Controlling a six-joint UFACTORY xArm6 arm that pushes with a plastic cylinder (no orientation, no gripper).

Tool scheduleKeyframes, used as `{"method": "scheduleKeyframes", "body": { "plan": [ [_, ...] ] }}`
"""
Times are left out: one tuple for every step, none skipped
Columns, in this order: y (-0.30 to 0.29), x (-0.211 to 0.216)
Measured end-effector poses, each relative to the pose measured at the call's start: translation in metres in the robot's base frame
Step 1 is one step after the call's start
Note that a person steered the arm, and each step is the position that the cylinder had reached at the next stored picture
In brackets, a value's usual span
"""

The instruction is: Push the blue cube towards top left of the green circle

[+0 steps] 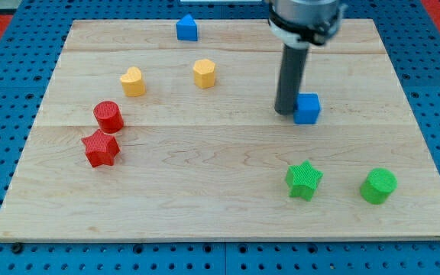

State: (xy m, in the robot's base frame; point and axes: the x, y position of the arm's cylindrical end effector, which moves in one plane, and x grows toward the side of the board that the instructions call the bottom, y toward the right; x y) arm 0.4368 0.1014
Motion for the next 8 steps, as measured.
{"method": "scheduleKeyframes", "body": {
  "plan": [
    [-0.005, 0.005],
    [-0.098, -0.023],
    [-0.061, -0.076],
    [0.009, -0.044],
    [0.027, -0.019],
    [0.03, 0.03],
    [0.029, -0.004],
    [0.065, -0.006]
  ]
}}
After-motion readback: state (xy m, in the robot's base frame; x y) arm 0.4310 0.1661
